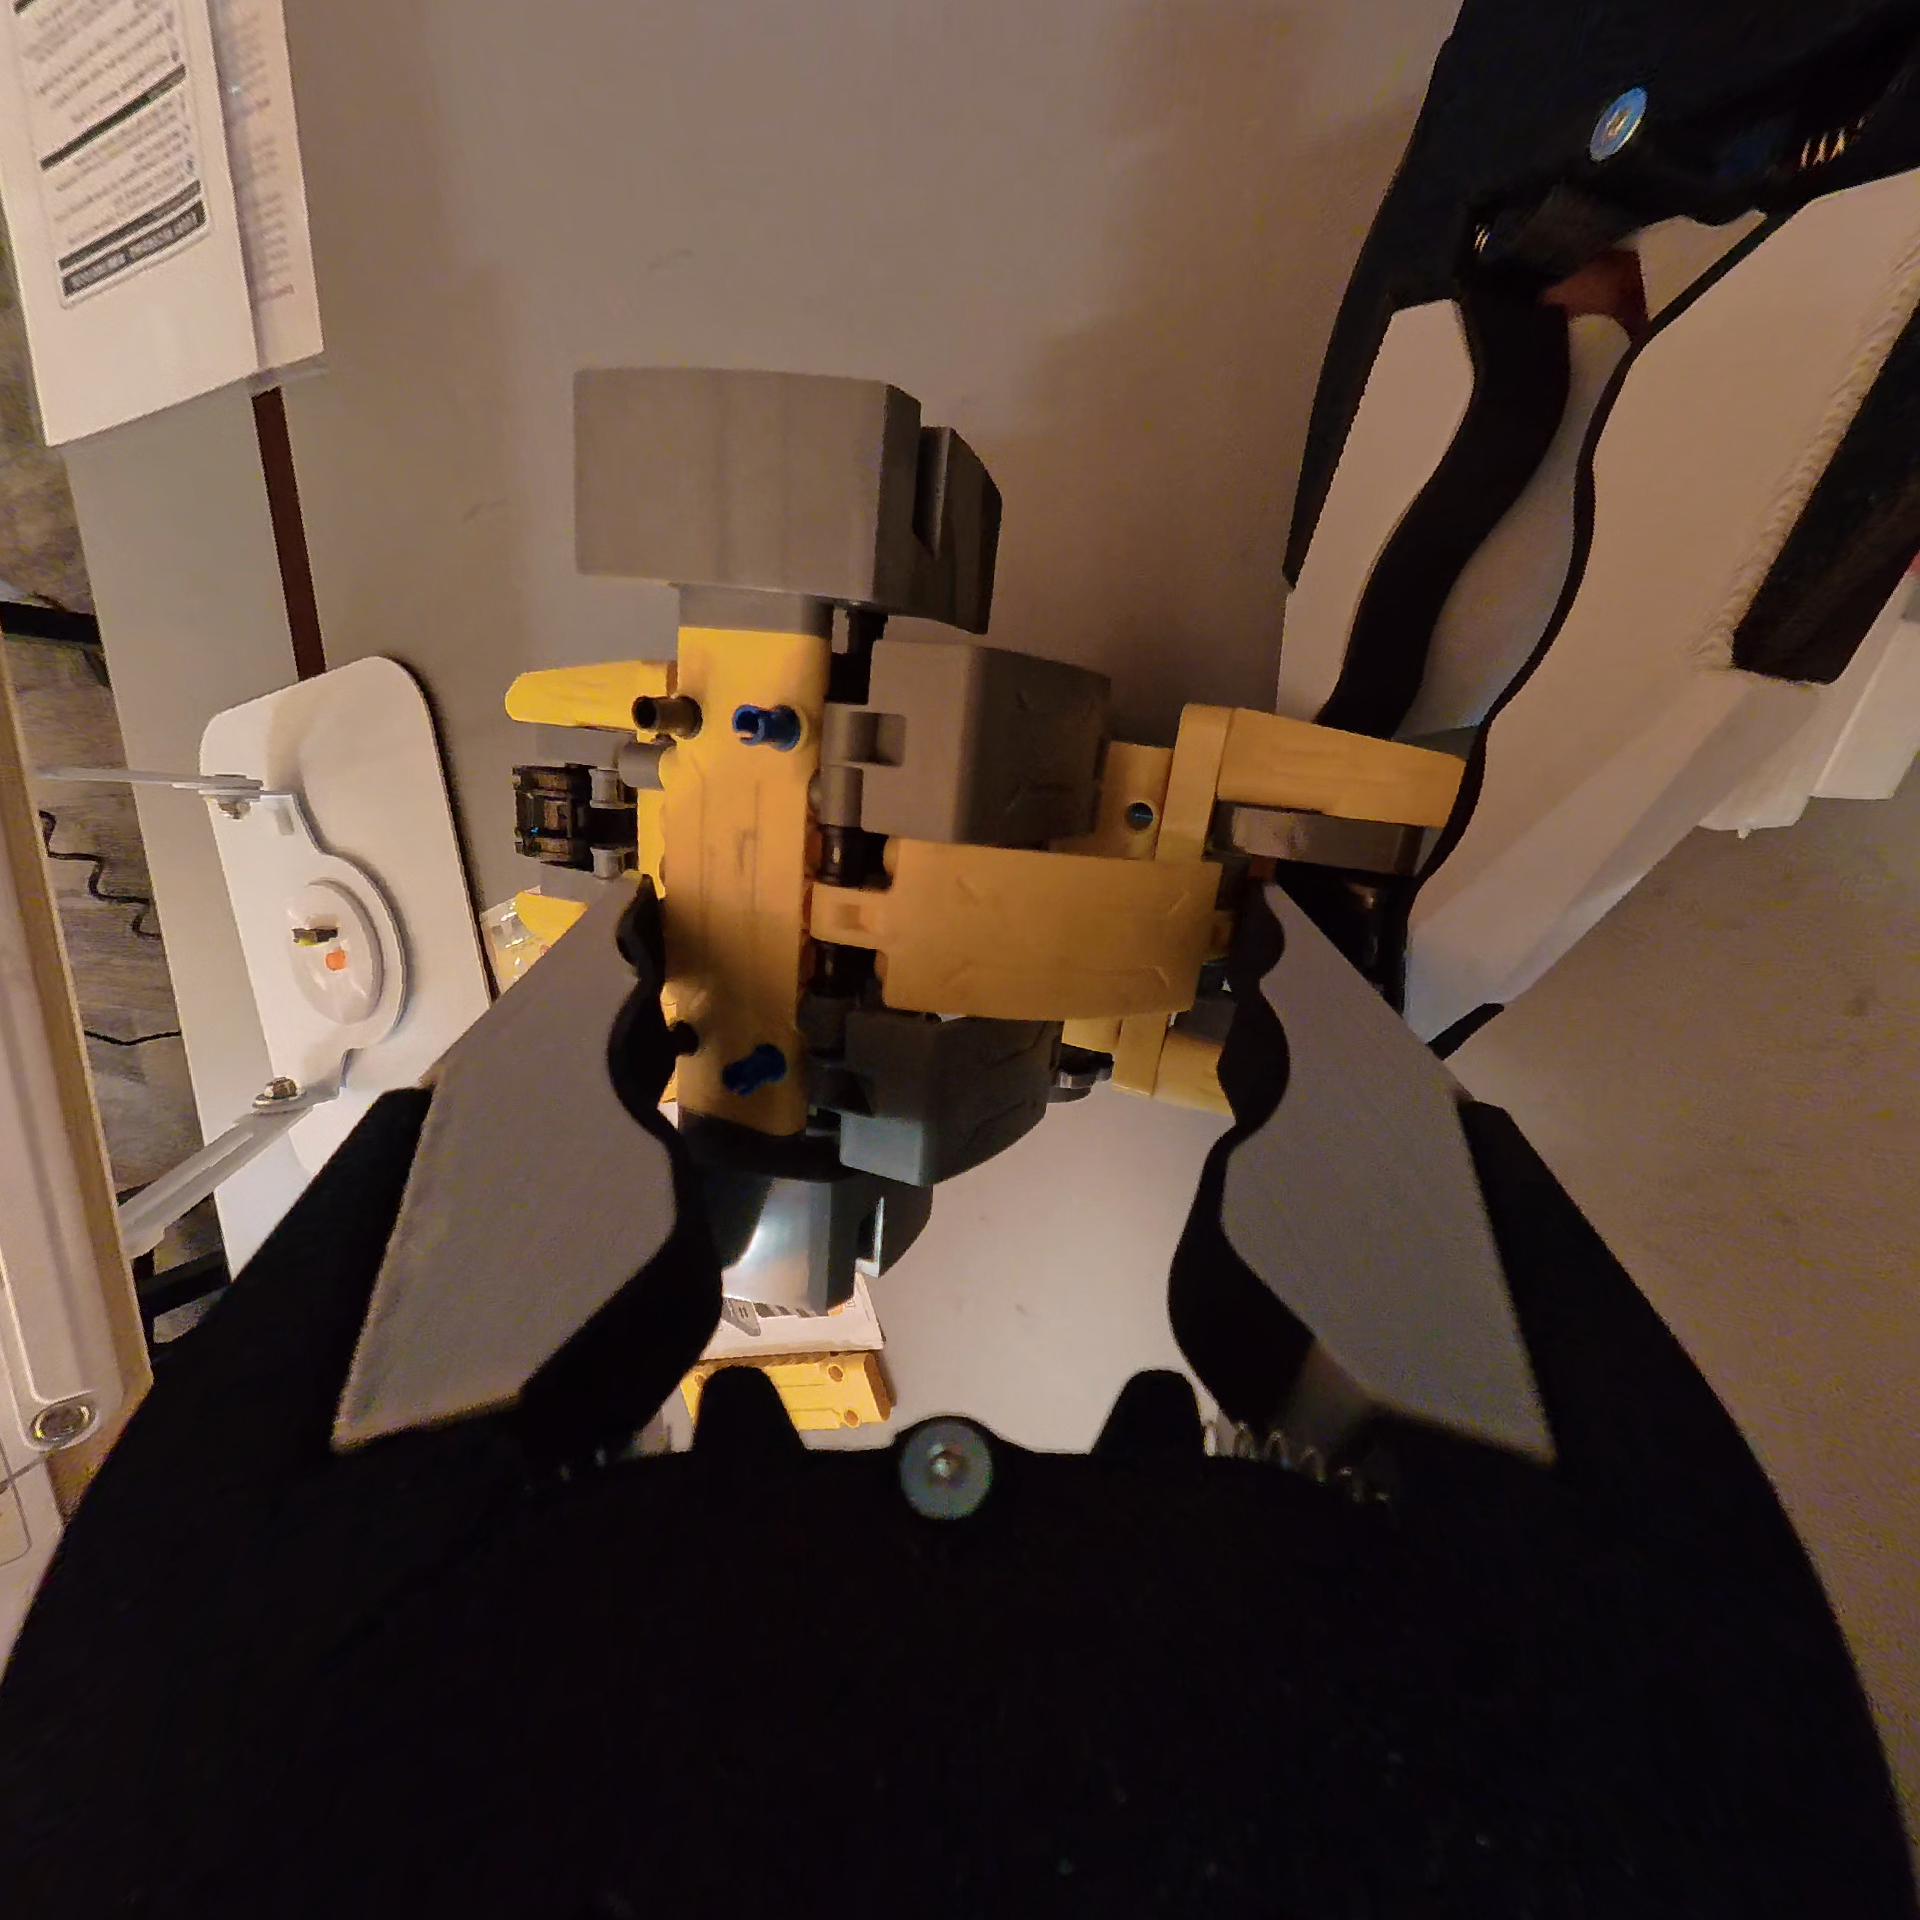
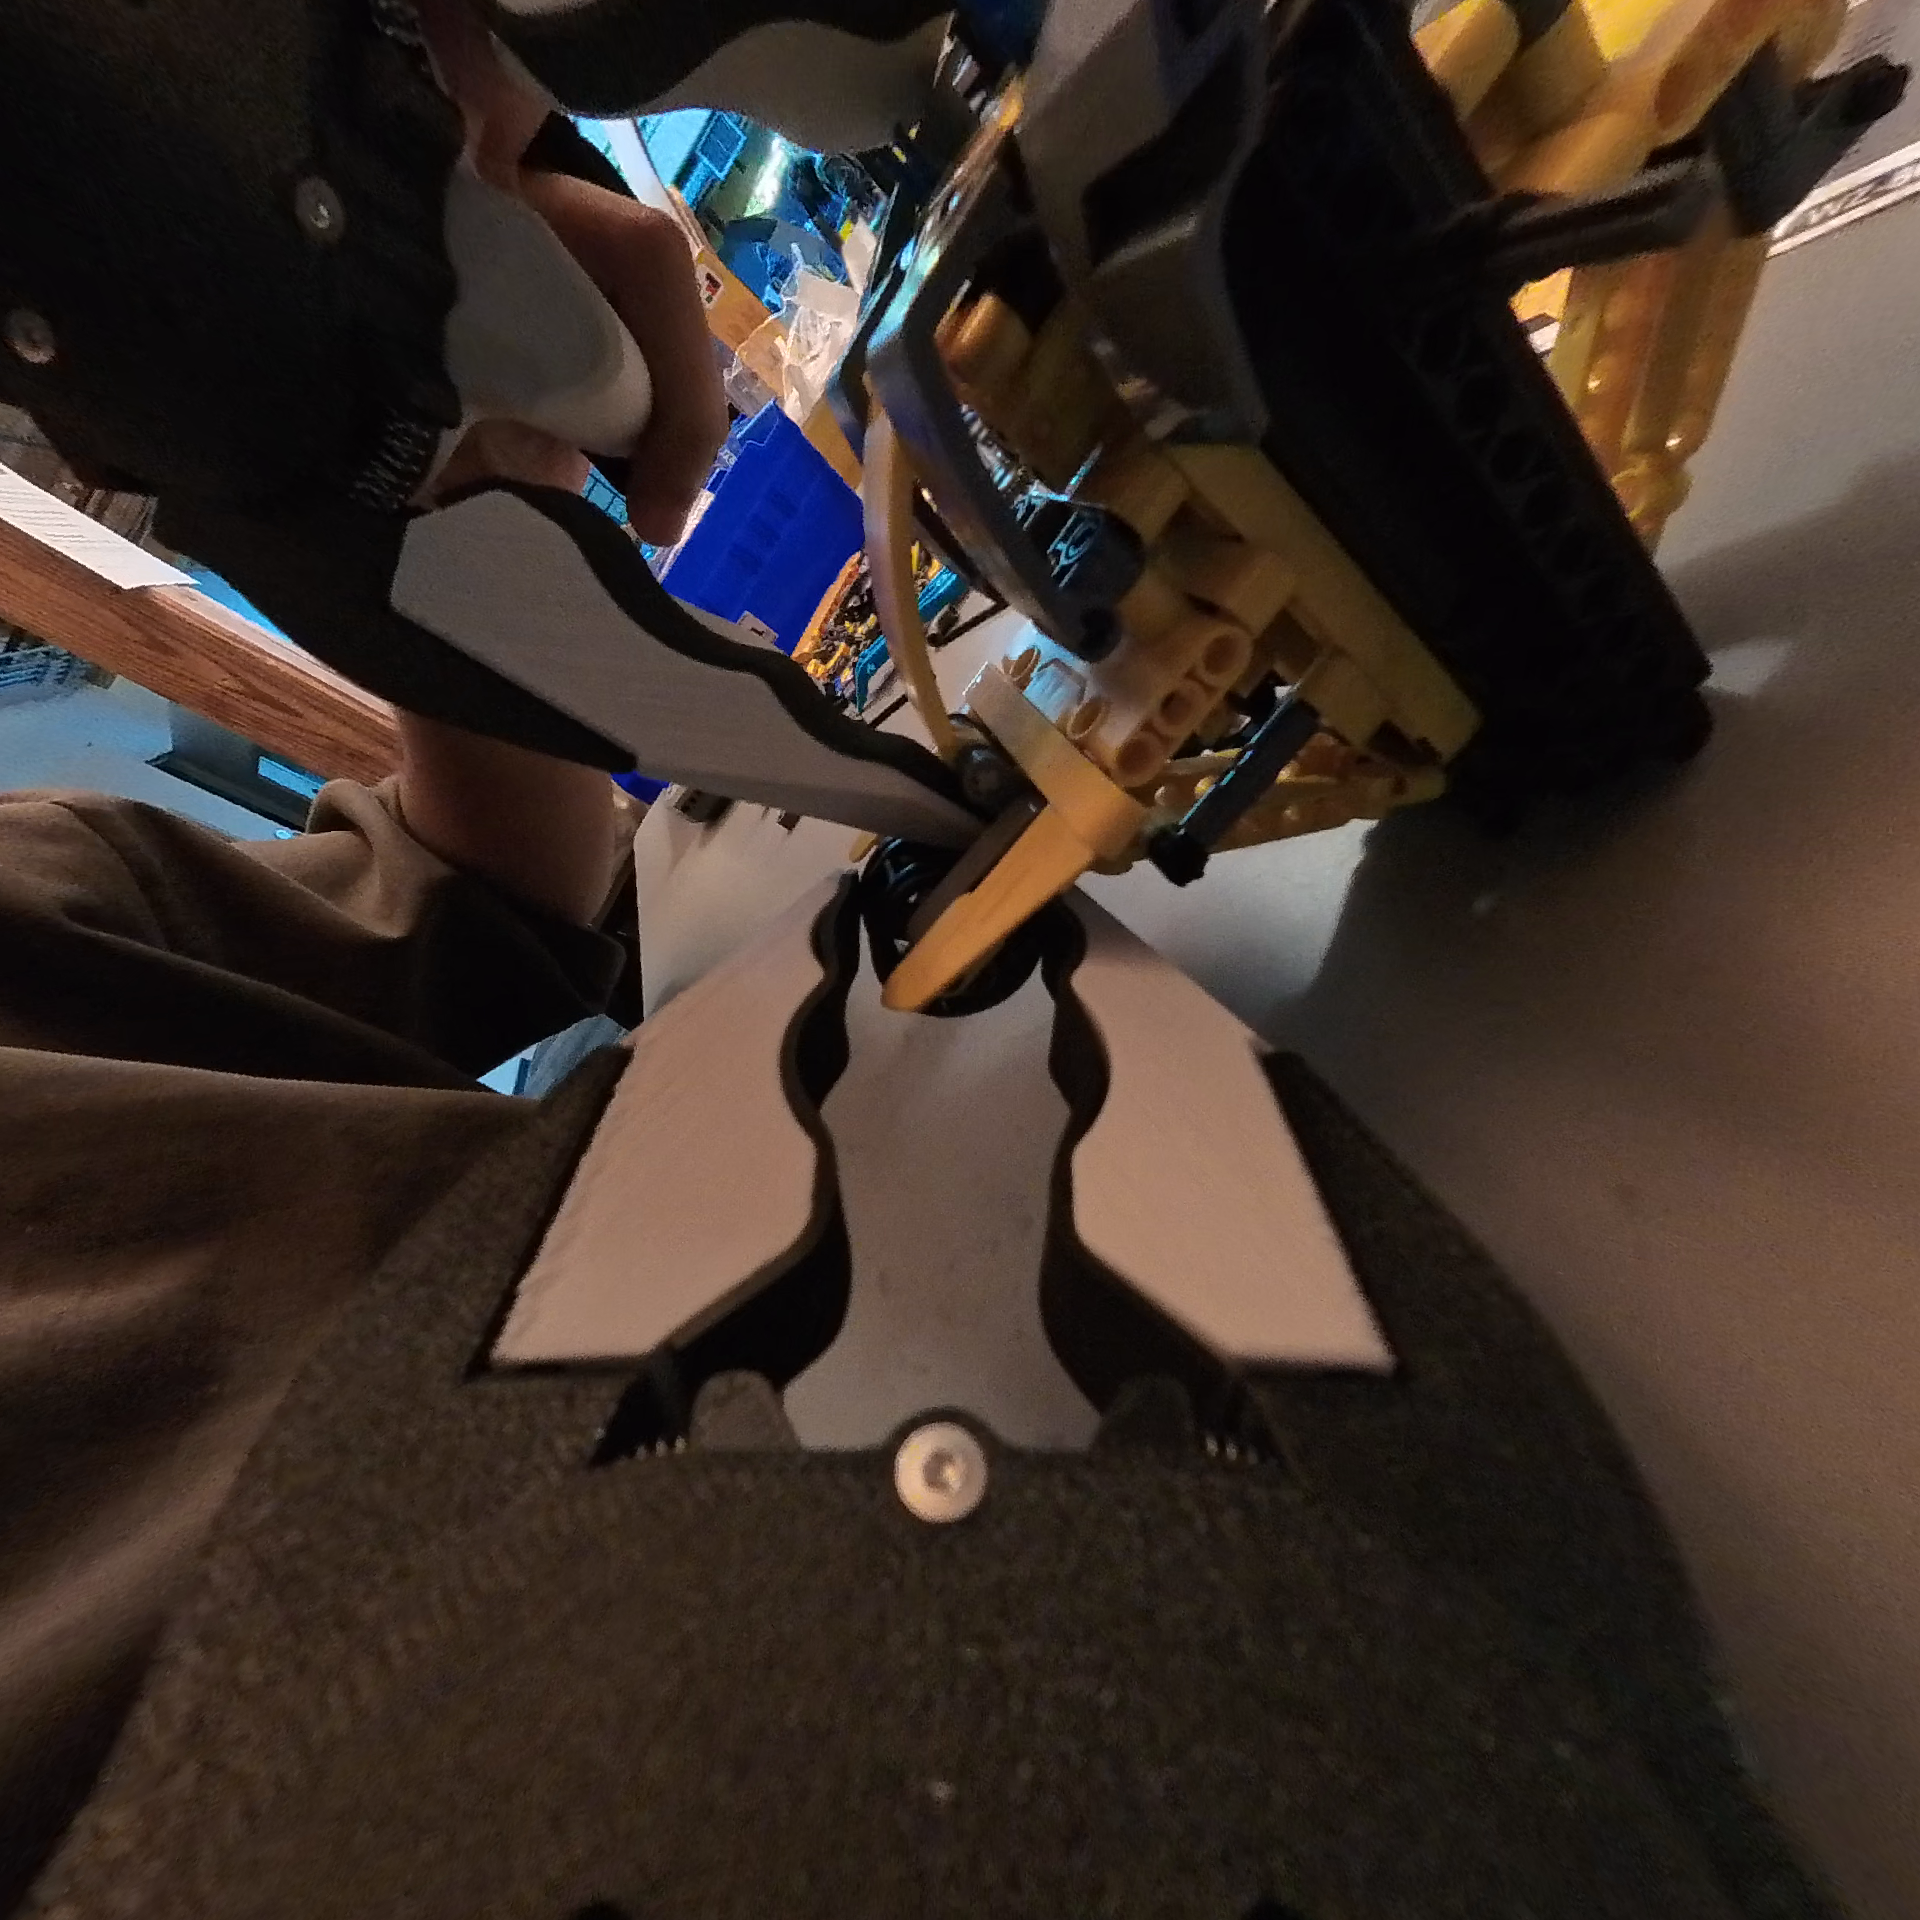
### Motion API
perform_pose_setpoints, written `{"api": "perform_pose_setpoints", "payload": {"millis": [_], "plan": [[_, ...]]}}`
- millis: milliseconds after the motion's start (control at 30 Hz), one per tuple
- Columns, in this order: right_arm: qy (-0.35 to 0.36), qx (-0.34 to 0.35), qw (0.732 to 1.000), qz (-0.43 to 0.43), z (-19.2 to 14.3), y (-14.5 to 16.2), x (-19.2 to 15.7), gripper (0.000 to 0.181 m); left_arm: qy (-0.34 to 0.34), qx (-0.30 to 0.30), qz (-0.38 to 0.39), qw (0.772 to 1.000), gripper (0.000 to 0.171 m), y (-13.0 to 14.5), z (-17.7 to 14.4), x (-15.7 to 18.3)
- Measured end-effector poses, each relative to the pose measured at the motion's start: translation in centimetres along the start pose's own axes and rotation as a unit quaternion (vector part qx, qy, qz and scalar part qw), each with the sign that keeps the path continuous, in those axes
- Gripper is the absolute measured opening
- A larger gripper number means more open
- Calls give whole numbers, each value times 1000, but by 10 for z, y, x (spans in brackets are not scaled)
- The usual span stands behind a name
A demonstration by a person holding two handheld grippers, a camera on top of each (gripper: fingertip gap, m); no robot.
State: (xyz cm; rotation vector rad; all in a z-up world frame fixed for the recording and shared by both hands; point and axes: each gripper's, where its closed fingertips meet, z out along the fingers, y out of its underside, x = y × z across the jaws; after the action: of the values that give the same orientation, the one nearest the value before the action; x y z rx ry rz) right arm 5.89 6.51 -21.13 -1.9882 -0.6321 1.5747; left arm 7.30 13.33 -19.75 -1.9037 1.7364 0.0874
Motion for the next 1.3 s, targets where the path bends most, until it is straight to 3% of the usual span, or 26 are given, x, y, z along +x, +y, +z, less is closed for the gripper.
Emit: {"api": "perform_pose_setpoints", "payload": {"millis": [300,567,833,1133,1300], "plan": [[8,-4,1000,6,1,0,4,34,-23,-8,12,1000,106,-1,1,-1],[8,10,1000,12,-1,-4,7,34,-12,6,-19,1000,108,0,1,-5],[9,41,999,17,-9,-14,10,39,-48,32,-40,998,112,1,-9,-13],[13,37,999,-15,-19,-12,7,53,-9,161,-161,974,113,4,-44,-13],[26,83,995,-39,-41,-24,10,63,32,279,-269,921,108,9,-57,-6]]}}
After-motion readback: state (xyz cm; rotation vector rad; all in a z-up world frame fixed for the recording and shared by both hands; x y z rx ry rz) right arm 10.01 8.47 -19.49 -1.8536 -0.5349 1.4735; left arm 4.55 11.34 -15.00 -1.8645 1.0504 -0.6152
